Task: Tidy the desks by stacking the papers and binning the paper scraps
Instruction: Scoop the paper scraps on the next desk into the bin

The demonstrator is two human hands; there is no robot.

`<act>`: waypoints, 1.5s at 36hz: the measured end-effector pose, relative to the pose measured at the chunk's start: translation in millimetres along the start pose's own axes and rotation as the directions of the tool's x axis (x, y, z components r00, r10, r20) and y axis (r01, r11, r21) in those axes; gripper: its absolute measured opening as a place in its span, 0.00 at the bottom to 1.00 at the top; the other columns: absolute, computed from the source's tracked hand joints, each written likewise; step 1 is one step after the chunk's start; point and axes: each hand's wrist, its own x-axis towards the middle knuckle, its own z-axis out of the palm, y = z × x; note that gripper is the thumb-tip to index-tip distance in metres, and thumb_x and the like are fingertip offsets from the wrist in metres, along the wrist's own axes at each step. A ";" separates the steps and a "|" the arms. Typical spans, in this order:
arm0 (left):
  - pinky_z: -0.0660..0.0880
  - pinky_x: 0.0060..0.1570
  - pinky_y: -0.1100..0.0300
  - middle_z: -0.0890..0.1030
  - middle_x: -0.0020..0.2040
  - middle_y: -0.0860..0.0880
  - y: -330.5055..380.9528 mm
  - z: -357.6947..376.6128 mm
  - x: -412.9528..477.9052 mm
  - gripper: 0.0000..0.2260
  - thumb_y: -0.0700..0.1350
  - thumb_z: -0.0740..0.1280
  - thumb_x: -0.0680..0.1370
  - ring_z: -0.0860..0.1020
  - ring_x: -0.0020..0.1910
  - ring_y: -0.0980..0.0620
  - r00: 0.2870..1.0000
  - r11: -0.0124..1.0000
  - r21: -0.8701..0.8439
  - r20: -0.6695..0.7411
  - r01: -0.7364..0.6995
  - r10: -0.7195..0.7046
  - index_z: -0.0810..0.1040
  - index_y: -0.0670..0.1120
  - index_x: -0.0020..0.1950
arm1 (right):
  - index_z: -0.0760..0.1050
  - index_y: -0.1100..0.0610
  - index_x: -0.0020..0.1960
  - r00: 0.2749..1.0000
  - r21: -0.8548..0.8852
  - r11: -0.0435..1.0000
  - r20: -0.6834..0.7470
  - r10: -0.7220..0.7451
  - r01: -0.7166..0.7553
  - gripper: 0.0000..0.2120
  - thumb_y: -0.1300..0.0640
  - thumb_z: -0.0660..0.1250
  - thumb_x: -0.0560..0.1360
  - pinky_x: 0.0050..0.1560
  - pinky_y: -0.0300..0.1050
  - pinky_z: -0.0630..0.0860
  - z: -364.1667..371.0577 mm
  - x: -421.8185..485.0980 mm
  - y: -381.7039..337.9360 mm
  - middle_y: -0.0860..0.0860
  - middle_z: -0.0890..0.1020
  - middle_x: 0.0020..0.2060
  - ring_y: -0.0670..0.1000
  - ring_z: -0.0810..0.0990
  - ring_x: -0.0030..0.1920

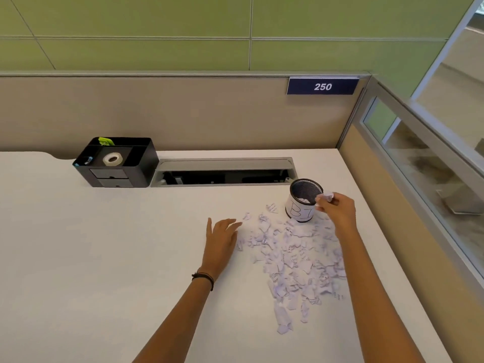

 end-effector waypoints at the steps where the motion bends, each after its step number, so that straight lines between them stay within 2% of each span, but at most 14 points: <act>1: 0.48 0.71 0.46 0.79 0.58 0.50 -6.6 -2.5 -7.8 0.14 0.45 0.56 0.79 0.73 0.59 0.51 0.999 0.999 0.038 0.027 -0.021 0.020 0.76 0.49 0.60 | 0.79 0.66 0.48 1.000 -0.030 1.000 -0.008 -0.008 0.008 0.06 0.67 0.69 0.71 0.40 0.38 0.78 2.7 4.3 -2.6 0.58 0.81 0.40 0.43 0.80 0.27; 6: 0.45 0.72 0.55 0.72 0.68 0.50 -26.4 -7.1 -43.6 0.23 0.54 0.45 0.82 0.66 0.67 0.52 0.990 0.997 0.076 0.140 0.023 -0.034 0.72 0.49 0.67 | 0.80 0.64 0.51 0.992 -0.301 0.946 -0.009 -0.126 0.117 0.09 0.66 0.69 0.71 0.46 0.42 0.70 14.1 15.2 -16.0 0.60 0.82 0.47 0.55 0.78 0.45; 10: 0.46 0.72 0.58 0.67 0.72 0.49 -25.3 -8.2 -48.7 0.24 0.53 0.44 0.81 0.64 0.72 0.49 0.981 0.993 0.087 0.171 0.074 -0.088 0.70 0.47 0.70 | 0.77 0.63 0.58 0.987 -0.298 0.941 0.052 -0.150 0.159 0.15 0.69 0.67 0.71 0.57 0.43 0.72 19.3 13.4 -18.7 0.58 0.79 0.57 0.57 0.77 0.57; 13: 0.46 0.73 0.59 0.65 0.73 0.49 -24.4 -9.0 -45.0 0.25 0.53 0.43 0.80 0.62 0.73 0.50 0.976 0.990 0.103 0.187 0.093 -0.111 0.68 0.47 0.71 | 0.76 0.61 0.59 0.956 -0.302 0.907 0.108 -0.272 0.292 0.18 0.71 0.66 0.71 0.66 0.49 0.69 20.0 4.4 -17.3 0.57 0.74 0.64 0.56 0.73 0.63; 16: 0.46 0.73 0.59 0.65 0.73 0.49 -23.3 -10.3 -42.9 0.25 0.52 0.43 0.79 0.62 0.73 0.50 0.973 0.988 0.108 0.190 0.111 -0.130 0.68 0.47 0.71 | 0.78 0.62 0.56 0.886 -0.245 0.852 0.093 -0.453 0.462 0.15 0.73 0.62 0.72 0.64 0.46 0.71 22.9 -13.8 -11.8 0.56 0.75 0.63 0.53 0.73 0.63; 20: 0.48 0.72 0.59 0.66 0.73 0.49 -22.6 -11.2 -41.9 0.25 0.52 0.44 0.80 0.64 0.72 0.50 0.968 0.986 0.105 0.201 0.132 -0.151 0.68 0.46 0.71 | 0.80 0.62 0.51 0.802 -0.176 0.783 0.100 -0.589 0.597 0.12 0.72 0.61 0.74 0.59 0.32 0.72 33.0 -43.0 0.1 0.52 0.80 0.53 0.46 0.77 0.55; 26: 0.50 0.72 0.59 0.67 0.72 0.49 -23.3 -11.0 -42.0 0.24 0.51 0.45 0.80 0.65 0.71 0.50 0.967 0.984 0.115 0.202 0.136 -0.157 0.69 0.47 0.71 | 0.79 0.53 0.47 0.831 -0.155 0.865 0.399 -0.387 0.477 0.13 0.70 0.62 0.75 0.48 0.43 0.79 57.0 -65.0 32.5 0.47 0.82 0.44 0.47 0.80 0.47; 28: 0.53 0.73 0.56 0.67 0.72 0.49 -22.8 -11.1 -41.8 0.24 0.51 0.45 0.80 0.65 0.71 0.50 0.968 0.984 0.115 0.197 0.137 -0.158 0.69 0.47 0.71 | 0.78 0.54 0.50 0.810 -0.181 0.867 0.483 -0.332 0.464 0.12 0.69 0.63 0.75 0.56 0.47 0.77 66.2 -66.9 44.1 0.49 0.80 0.50 0.48 0.79 0.53; 30: 0.53 0.72 0.56 0.67 0.72 0.50 -22.8 -10.9 -41.2 0.24 0.51 0.45 0.79 0.66 0.71 0.50 0.966 0.983 0.118 0.200 0.140 -0.162 0.69 0.47 0.71 | 0.76 0.55 0.58 0.783 -0.258 0.837 0.556 -0.279 0.482 0.14 0.66 0.65 0.74 0.67 0.47 0.67 75.0 -66.1 56.5 0.51 0.76 0.60 0.50 0.72 0.63; 32: 0.53 0.72 0.56 0.67 0.72 0.50 -23.4 -10.1 -41.1 0.24 0.51 0.44 0.79 0.65 0.71 0.50 0.964 0.982 0.125 0.209 0.141 -0.165 0.69 0.47 0.71 | 0.72 0.55 0.64 0.759 -0.356 0.784 0.615 -0.213 0.508 0.19 0.64 0.65 0.75 0.70 0.44 0.58 81.4 -65.6 65.3 0.54 0.67 0.69 0.53 0.64 0.70; 35: 0.55 0.72 0.55 0.67 0.72 0.50 -23.8 -9.8 -41.3 0.24 0.51 0.45 0.79 0.65 0.71 0.50 0.962 0.982 0.128 0.217 0.141 -0.166 0.68 0.47 0.71 | 0.68 0.55 0.69 0.742 -0.439 0.715 0.651 -0.164 0.544 0.21 0.63 0.63 0.77 0.71 0.43 0.54 87.6 -67.5 71.6 0.54 0.60 0.73 0.54 0.56 0.73; 42: 0.52 0.73 0.56 0.65 0.73 0.50 -22.8 -12.0 -41.6 0.25 0.53 0.44 0.79 0.63 0.72 0.51 0.962 0.982 0.127 0.220 0.138 -0.164 0.67 0.47 0.72 | 0.75 0.57 0.62 0.761 -0.536 0.584 0.603 -0.240 0.609 0.17 0.67 0.58 0.77 0.61 0.43 0.69 93.7 -74.8 76.0 0.52 0.70 0.68 0.52 0.67 0.67; 46: 0.44 0.73 0.59 0.60 0.75 0.52 -19.2 -13.7 -41.1 0.28 0.57 0.41 0.78 0.57 0.75 0.53 0.960 0.983 0.127 0.230 0.133 -0.160 0.63 0.48 0.74 | 0.77 0.59 0.59 0.748 -0.559 0.518 0.597 -0.290 0.647 0.15 0.67 0.59 0.77 0.51 0.43 0.74 91.5 -74.7 77.7 0.52 0.75 0.61 0.51 0.73 0.60; 54: 0.40 0.72 0.60 0.58 0.76 0.52 -17.9 -14.6 -41.9 0.30 0.58 0.39 0.77 0.54 0.75 0.54 0.958 0.983 0.125 0.237 0.135 -0.162 0.60 0.49 0.75 | 0.80 0.64 0.49 0.772 -0.536 0.587 0.573 -0.274 0.607 0.08 0.68 0.63 0.75 0.43 0.37 0.71 87.9 -68.8 75.0 0.56 0.81 0.47 0.53 0.79 0.47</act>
